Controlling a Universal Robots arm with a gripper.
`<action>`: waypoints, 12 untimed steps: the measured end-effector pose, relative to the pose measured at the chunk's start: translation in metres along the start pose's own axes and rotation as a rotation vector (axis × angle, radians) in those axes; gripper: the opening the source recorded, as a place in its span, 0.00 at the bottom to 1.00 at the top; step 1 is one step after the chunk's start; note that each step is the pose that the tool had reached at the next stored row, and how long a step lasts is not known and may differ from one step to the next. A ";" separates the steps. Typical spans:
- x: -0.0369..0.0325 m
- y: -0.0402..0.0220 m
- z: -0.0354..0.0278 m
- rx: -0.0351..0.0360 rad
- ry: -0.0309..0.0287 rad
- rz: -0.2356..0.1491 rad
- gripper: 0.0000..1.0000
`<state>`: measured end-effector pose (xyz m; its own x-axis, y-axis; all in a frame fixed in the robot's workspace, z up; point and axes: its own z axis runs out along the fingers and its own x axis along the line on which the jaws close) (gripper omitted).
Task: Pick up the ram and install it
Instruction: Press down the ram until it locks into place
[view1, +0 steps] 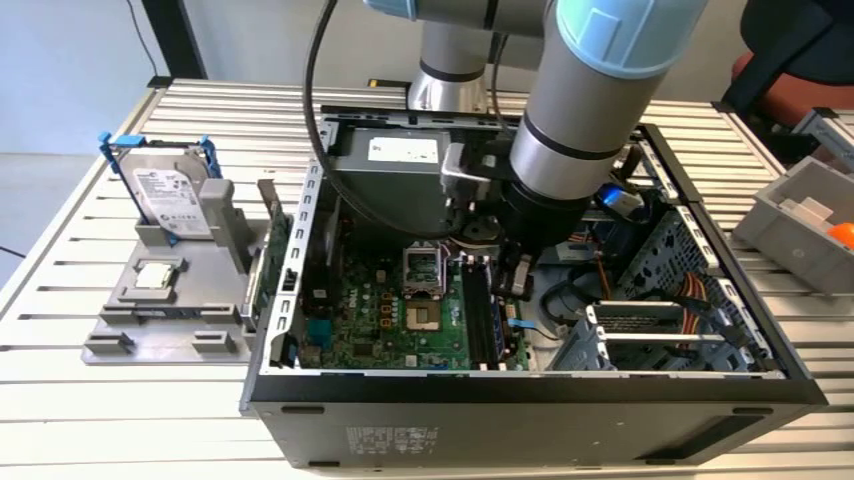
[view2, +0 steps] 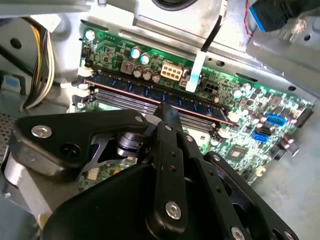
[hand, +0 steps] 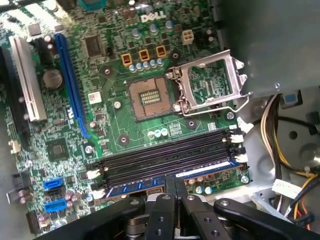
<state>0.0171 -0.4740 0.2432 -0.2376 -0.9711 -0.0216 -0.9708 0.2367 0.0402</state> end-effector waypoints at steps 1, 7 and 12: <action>0.0000 -0.0001 0.0000 -0.0003 0.0005 -0.015 0.00; -0.0001 -0.0006 0.0000 -0.0023 0.0042 -0.105 0.00; -0.0003 -0.0010 0.0000 -0.0039 0.0070 -0.179 0.00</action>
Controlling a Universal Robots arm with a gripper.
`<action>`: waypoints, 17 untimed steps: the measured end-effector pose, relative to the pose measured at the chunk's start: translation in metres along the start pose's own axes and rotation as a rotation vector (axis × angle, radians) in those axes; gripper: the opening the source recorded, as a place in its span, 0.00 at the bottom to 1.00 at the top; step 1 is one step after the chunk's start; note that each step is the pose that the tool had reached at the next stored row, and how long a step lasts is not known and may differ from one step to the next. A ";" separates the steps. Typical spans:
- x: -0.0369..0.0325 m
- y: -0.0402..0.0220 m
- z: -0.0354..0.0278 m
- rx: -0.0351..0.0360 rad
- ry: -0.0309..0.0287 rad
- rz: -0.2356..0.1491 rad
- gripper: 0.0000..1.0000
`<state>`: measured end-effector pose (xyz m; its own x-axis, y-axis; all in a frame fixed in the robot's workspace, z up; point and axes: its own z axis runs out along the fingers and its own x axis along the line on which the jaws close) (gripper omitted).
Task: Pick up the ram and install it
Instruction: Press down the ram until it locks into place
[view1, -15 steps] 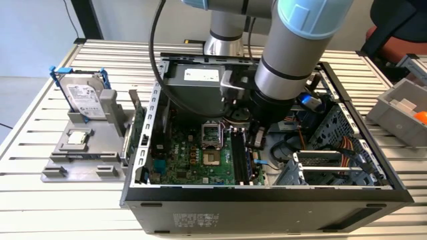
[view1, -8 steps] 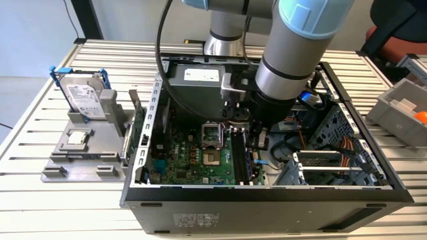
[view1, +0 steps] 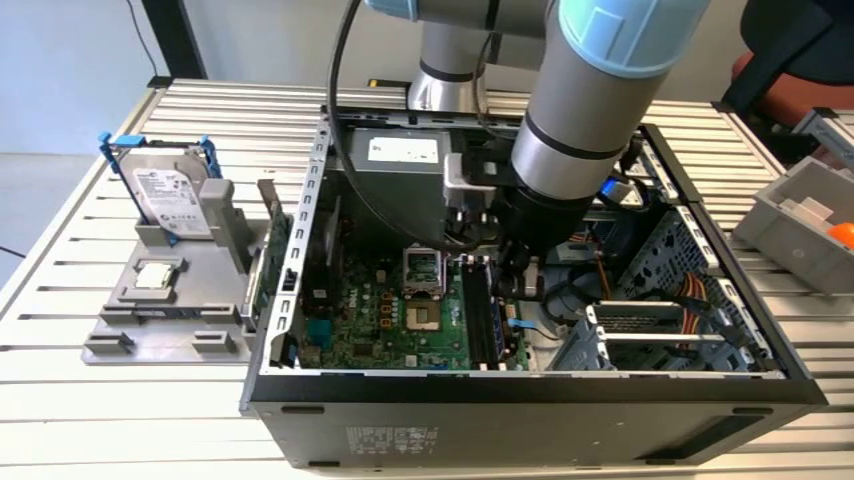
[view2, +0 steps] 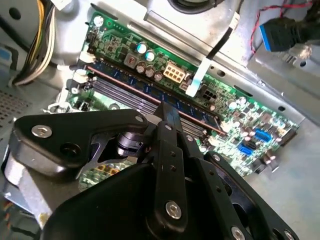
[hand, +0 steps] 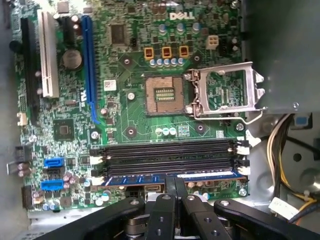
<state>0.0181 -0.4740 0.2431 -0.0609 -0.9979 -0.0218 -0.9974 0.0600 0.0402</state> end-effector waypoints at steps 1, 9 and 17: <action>0.0000 0.0000 0.0000 -0.0003 0.0006 -0.015 0.00; 0.0032 -0.0004 0.0023 -0.0034 0.0016 -0.034 0.00; 0.0058 -0.0008 0.0108 -0.0035 0.0021 -0.035 0.00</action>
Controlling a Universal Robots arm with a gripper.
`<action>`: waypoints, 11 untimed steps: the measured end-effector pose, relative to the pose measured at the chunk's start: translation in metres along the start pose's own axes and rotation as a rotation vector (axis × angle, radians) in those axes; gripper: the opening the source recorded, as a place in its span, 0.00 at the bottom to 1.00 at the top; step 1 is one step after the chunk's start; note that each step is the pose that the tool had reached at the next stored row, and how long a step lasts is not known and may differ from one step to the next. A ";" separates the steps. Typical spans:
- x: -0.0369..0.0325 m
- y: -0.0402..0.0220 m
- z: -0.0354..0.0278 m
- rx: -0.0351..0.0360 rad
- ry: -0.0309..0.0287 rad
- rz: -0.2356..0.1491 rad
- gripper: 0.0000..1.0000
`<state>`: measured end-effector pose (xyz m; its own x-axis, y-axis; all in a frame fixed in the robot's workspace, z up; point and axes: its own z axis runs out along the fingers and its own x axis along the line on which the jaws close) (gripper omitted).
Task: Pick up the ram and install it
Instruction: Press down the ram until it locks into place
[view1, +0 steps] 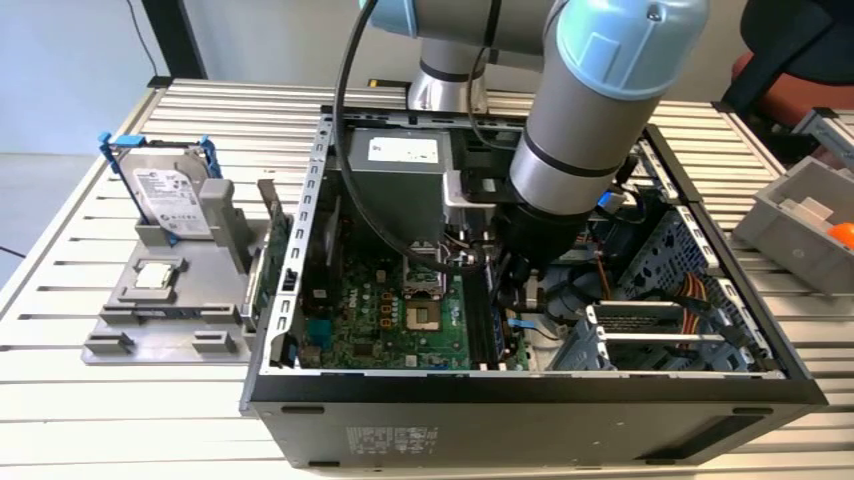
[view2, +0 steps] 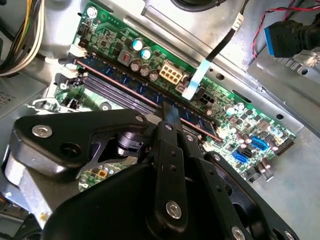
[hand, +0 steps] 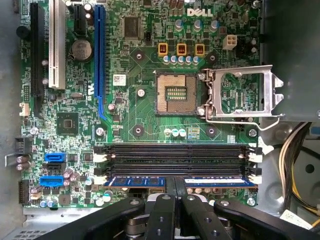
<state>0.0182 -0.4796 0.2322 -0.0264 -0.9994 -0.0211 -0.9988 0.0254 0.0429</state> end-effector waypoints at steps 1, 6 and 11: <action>0.0000 0.0000 0.0002 0.0001 -0.0002 0.000 0.00; -0.0001 0.0000 0.0027 0.0011 -0.0011 0.000 0.00; 0.0004 -0.0002 0.0109 0.0005 0.0015 0.000 0.00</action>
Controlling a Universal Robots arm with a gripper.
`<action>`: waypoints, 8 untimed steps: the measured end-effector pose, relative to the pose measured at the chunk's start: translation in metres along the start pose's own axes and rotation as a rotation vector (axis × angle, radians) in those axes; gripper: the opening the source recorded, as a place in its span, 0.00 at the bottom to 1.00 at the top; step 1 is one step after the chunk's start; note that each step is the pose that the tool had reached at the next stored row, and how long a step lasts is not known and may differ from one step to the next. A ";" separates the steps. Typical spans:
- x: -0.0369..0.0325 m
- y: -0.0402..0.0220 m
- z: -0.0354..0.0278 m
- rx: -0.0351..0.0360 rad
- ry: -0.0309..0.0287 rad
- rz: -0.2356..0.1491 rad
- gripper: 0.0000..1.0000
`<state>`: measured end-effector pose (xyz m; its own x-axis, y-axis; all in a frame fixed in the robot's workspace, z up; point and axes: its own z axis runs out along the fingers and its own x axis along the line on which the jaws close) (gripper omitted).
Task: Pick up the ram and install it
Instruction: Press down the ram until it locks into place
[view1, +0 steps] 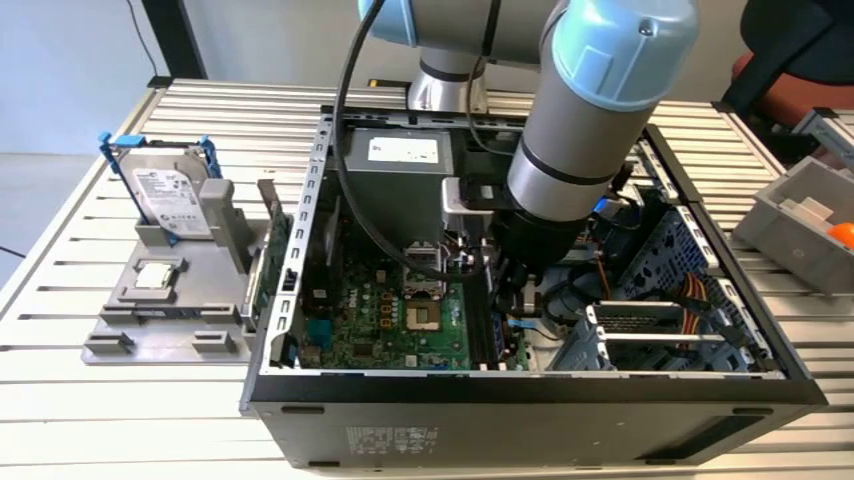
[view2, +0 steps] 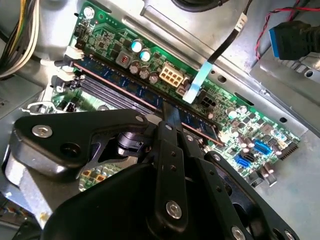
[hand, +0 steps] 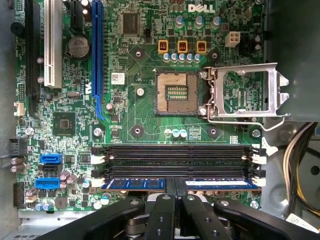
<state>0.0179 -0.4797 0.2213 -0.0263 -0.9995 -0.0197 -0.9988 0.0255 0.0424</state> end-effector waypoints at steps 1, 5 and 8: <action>0.0000 -0.0001 0.0020 0.0000 -0.0006 0.000 0.00; -0.0002 -0.0002 0.0045 -0.0005 -0.0008 0.000 0.00; -0.0003 -0.0002 0.0040 0.0013 -0.0007 0.000 0.00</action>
<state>0.0180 -0.4794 0.2173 -0.0263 -0.9994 -0.0204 -0.9988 0.0255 0.0411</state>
